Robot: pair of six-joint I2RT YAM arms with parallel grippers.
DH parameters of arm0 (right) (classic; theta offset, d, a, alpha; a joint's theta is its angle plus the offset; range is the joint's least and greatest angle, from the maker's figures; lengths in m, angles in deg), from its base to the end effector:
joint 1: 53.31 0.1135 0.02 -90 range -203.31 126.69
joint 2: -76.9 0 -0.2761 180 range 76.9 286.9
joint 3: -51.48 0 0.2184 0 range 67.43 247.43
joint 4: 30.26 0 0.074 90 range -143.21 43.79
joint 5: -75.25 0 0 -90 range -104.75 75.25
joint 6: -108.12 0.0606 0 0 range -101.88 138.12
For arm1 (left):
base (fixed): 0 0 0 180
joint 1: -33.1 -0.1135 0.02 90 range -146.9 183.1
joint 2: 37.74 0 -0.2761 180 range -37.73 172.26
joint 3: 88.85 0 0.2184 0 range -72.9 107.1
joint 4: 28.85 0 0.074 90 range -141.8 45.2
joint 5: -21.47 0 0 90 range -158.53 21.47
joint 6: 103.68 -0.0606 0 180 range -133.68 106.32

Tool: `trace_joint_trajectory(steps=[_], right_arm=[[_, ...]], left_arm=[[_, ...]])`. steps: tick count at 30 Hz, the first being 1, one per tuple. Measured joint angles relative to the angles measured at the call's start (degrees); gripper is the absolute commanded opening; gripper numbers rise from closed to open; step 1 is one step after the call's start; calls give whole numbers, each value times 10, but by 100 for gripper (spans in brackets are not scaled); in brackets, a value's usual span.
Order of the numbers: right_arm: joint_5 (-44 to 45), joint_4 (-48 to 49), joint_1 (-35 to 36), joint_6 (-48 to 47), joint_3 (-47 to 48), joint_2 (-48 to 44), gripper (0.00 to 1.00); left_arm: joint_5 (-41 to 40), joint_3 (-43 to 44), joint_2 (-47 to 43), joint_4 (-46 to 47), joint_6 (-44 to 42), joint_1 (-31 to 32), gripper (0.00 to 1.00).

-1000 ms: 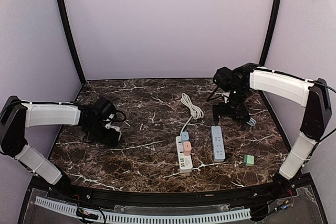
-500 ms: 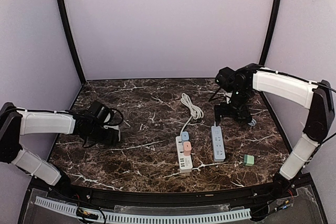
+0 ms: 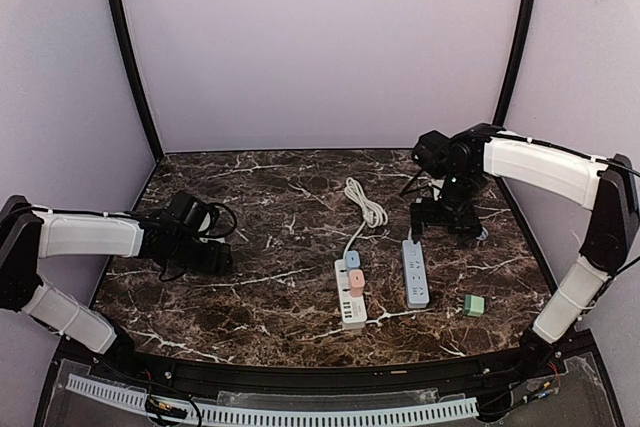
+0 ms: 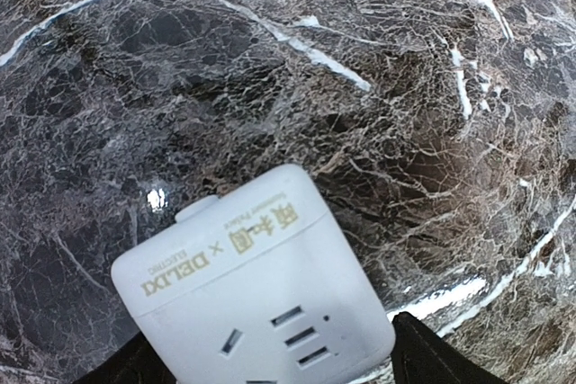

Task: Insert the plug

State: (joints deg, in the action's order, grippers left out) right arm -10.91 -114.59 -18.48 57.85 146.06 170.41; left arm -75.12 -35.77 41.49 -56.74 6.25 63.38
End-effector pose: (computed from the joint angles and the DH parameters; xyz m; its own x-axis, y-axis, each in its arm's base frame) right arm 0.2248 0.1515 0.2596 -0.9870 0.0901 -0.1328 0.0877 0.9959 0.0239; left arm 0.2136 -0.1167 0.1799 -0.8080 0.0797 -0.5837 0.1779 0.9776 -0.1128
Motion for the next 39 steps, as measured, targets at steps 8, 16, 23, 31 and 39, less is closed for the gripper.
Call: trace_joint_trajectory(steps=[8, 16, 23, 31, 39], right_arm=[[-2, 0, 0, -2, -1, 0, 99], [-2, 0, 0, -4, 0, 0, 99], [-2, 0, 0, -5, -1, 0, 99], [-10, 7, 0, -4, -12, 0, 99], [-12, 10, 0, -4, -12, 0, 99]], left_arm=[[19, -4, 12, 26, 1, 0, 81], [33, 15, 49, 40, -18, 0, 79], [30, 21, 50, 44, -30, 0, 79], [7, 2, 16, 39, -33, 0, 77], [5, 2, 16, 29, -37, 0, 74]])
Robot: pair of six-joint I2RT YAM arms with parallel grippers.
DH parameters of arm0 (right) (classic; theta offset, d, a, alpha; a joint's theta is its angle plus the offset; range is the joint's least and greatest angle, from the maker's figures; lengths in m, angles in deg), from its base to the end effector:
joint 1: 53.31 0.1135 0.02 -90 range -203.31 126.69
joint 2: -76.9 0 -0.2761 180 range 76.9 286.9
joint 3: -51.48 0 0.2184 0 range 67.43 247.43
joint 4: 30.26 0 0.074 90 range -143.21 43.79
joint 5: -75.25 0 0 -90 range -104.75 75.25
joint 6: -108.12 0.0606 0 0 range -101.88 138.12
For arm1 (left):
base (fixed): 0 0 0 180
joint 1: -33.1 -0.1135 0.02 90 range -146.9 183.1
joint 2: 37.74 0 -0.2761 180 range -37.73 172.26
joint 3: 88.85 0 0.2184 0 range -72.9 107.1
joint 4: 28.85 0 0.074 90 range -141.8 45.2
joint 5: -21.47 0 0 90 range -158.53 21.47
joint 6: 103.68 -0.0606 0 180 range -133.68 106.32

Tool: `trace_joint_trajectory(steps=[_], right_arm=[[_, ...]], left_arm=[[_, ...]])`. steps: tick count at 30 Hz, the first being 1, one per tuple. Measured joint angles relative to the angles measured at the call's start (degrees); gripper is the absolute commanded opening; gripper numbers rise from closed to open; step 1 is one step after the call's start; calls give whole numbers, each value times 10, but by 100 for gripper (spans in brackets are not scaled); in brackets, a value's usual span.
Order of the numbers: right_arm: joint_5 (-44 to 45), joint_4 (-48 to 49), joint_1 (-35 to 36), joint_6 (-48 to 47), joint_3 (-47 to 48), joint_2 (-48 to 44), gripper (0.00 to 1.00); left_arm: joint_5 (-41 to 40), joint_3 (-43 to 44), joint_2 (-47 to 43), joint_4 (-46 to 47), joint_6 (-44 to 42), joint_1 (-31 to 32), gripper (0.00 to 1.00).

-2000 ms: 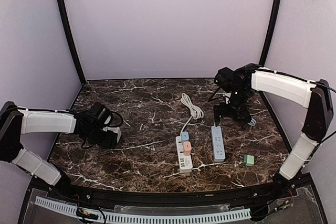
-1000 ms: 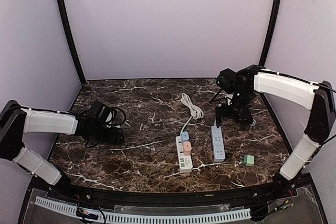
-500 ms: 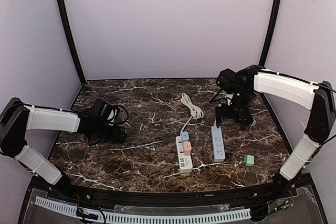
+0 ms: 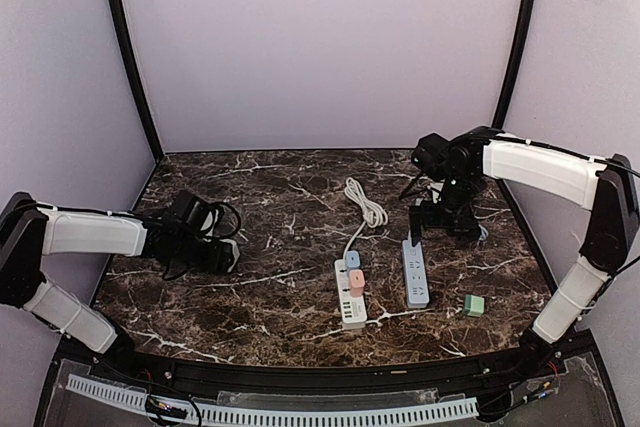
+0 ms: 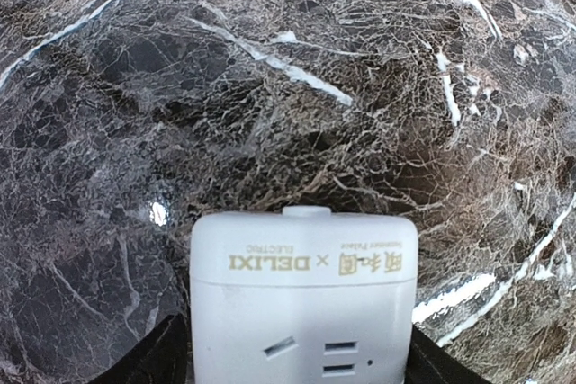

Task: Insert the plug

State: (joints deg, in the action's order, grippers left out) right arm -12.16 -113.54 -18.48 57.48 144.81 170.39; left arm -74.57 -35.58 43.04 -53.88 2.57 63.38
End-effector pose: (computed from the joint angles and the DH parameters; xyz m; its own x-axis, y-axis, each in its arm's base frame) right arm 0.2237 0.1523 0.2548 -0.9897 0.0832 -0.1168 0.0793 0.9961 0.0377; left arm 0.2201 -0.1211 0.1786 -0.7829 0.1349 -0.6073 0.2365 0.9674 -0.0900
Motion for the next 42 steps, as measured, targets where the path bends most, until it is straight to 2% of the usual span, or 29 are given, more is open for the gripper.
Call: trace_joint_trajectory(steps=[2, 3, 4, 5, 7, 11, 18, 23, 28, 34, 42], right_arm=[[0, 0, 0, 1, 0, 0, 99], [0, 0, 0, 2, 0, 0, 99], [0, 0, 0, 2, 0, -1, 99], [-1, 0, 0, 2, 0, -1, 99], [-3, 0, 0, 2, 0, -3, 99], [-5, -6, 0, 1, 4, -4, 99], [-16, -13, 0, -1, 34, -16, 99], [-52, 0, 0, 2, 37, -66, 99], [-118, 45, 0, 20, 37, -115, 99], [-214, 137, 0, 84, 25, -155, 99], [-285, 219, 18, 213, 3, -176, 99]], left_arm=[[3, 0, 0, -3, 1, 0, 67], [7, 0, 0, -4, 3, 0, 56], [10, 0, 0, -6, 3, 0, 50], [12, 0, 0, -7, 6, 0, 40], [16, 2, 1, -6, 0, 0, 28], [37, 15, 9, -12, -7, 0, 17], [107, 68, 3, -69, -9, 0, 15], [207, 95, -51, -73, 3, 0, 16], [324, 92, -98, -34, 42, 0, 15], [406, 93, -110, 13, 70, 1, 14], [445, 150, -101, 8, 38, 5, 8]])
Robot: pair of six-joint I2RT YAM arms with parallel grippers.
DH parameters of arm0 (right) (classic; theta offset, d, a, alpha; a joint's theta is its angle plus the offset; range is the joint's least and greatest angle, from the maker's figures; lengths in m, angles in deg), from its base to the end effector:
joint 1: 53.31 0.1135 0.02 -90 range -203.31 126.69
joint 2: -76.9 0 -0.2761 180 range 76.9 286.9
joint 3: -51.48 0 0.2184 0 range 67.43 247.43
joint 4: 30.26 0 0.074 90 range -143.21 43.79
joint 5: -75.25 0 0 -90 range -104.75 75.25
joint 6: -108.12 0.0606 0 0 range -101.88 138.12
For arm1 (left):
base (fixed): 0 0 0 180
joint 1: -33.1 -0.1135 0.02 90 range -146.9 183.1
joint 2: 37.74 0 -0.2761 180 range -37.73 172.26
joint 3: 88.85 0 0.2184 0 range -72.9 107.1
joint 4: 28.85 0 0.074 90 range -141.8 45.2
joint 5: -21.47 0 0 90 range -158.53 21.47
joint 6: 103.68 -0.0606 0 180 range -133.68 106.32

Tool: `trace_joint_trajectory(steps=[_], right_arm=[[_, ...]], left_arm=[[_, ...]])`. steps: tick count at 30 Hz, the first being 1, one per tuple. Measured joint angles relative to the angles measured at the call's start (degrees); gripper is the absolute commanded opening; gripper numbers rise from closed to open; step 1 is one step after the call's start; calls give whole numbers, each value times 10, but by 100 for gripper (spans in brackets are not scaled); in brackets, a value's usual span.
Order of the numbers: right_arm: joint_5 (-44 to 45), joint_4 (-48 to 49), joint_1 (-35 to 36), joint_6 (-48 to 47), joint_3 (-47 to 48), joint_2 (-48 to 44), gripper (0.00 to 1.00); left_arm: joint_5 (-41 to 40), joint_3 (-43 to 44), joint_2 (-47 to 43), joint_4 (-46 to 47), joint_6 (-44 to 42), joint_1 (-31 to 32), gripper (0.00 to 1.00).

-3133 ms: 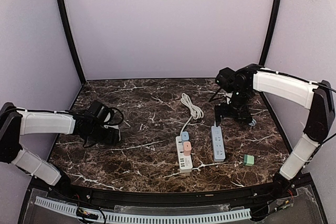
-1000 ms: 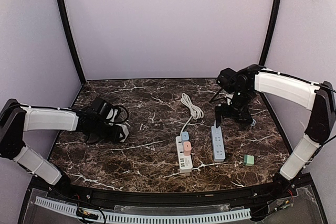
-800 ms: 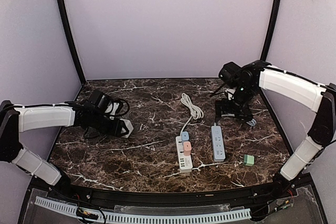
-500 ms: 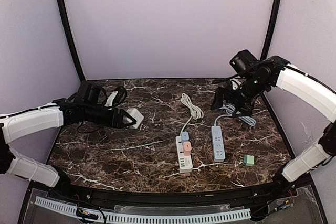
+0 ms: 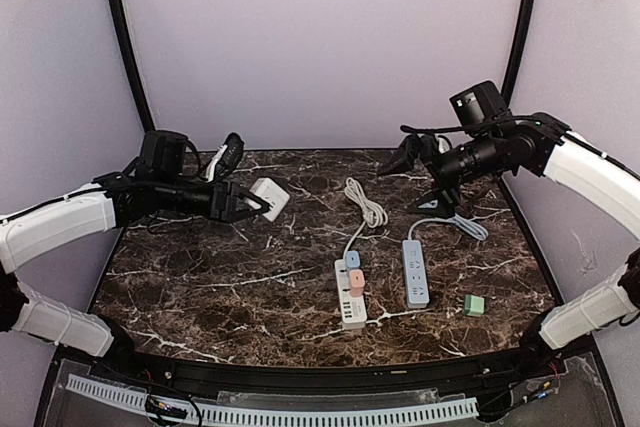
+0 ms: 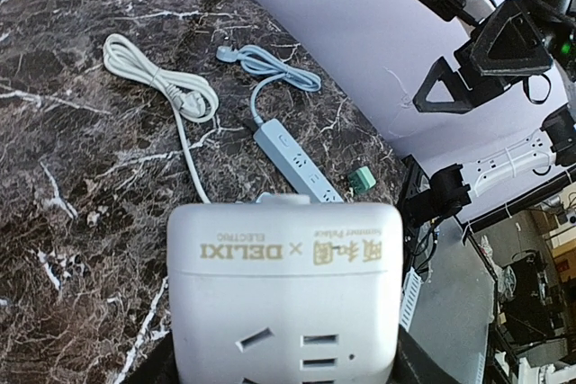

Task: Insert the plug

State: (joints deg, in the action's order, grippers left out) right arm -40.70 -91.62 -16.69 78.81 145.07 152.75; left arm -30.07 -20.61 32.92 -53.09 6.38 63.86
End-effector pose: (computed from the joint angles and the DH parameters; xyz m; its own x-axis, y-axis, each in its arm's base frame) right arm 0.1877 0.1725 0.3591 -0.9605 0.2631 -0.0912 0.0958 0.6196 0.7790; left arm 0.2001 -0.1630 0.3103 -0.6634 0.0823 -0.7437 0.6926 0.4437 -0.5687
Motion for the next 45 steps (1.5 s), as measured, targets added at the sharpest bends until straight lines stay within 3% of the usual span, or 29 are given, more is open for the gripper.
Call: trace_joint_trajectory(steps=[5, 15, 22, 45], right_arm=[[-14, 28, 33, 60, 0, -14, 99], [-17, 41, 106, 118, -12, -16, 99], [-30, 37, 128, 123, 37, 42, 99], [-52, 15, 152, 120, 111, 98, 99]], left_arm=[[4, 30, 3, 0, -39, 16, 1], [-16, 33, 3, -1, -104, 87, 1], [-40, 27, 2, 9, -114, 119, 1], [-53, 26, -3, 26, -135, 123, 1]])
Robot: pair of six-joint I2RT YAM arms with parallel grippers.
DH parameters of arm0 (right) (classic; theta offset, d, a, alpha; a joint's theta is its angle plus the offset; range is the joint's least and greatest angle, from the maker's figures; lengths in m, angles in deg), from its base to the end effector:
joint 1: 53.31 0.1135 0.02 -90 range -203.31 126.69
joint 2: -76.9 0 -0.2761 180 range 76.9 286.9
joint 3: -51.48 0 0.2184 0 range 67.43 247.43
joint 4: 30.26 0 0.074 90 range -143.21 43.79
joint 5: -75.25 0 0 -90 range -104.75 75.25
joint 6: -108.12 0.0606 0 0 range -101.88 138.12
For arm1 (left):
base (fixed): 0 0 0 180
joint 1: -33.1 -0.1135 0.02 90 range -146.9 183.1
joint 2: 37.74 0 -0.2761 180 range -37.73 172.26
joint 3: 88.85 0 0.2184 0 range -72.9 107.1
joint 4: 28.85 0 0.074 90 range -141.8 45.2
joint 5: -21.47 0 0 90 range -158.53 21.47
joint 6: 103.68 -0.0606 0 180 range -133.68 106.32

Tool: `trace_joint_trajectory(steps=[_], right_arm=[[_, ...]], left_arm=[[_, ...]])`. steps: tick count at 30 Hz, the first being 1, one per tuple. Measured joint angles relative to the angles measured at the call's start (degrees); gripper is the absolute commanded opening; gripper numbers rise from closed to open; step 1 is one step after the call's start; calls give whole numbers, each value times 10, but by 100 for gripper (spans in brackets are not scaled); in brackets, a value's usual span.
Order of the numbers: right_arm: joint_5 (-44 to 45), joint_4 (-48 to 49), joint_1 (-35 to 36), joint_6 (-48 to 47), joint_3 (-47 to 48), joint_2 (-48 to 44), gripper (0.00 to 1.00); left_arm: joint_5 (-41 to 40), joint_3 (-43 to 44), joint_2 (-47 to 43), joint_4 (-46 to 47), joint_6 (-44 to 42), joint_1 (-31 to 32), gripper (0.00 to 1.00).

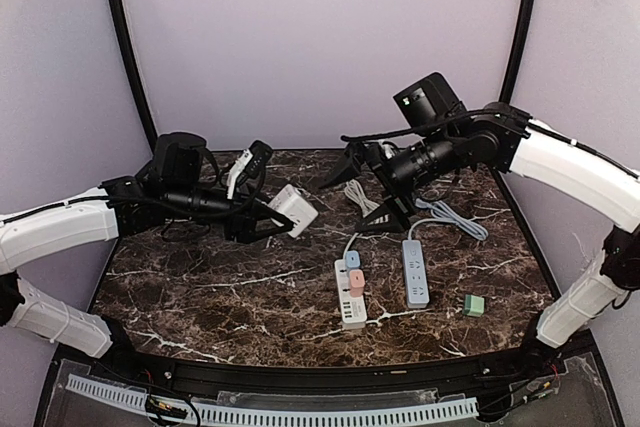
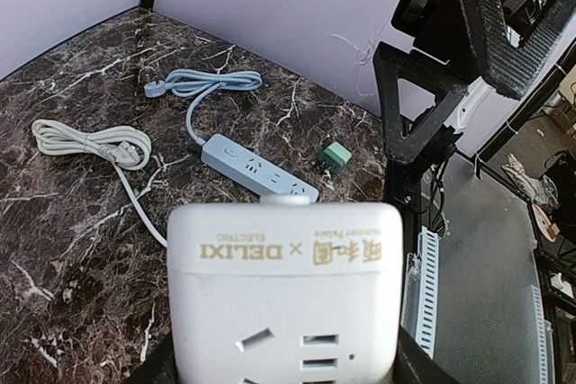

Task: Insert the plug

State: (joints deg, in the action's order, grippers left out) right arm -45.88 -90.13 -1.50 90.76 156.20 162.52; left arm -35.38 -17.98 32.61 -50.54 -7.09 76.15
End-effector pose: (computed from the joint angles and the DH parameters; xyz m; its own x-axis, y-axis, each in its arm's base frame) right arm 0.1612 0.2556 0.3781 -0.9936 0.0583 0.0963 0.1124 0.5560 0.8236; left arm 0.1687 -0.2030 0.3305 -0.3705 0.2146 -0.9037 0.9076 0.2903 -0.3032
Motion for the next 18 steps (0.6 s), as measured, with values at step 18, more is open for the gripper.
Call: trace_joint_trajectory(steps=[18], right_arm=[[1, -18, 20, -7, 47, 40, 99]], left_arm=[[44, 26, 35, -17, -30, 25, 1]])
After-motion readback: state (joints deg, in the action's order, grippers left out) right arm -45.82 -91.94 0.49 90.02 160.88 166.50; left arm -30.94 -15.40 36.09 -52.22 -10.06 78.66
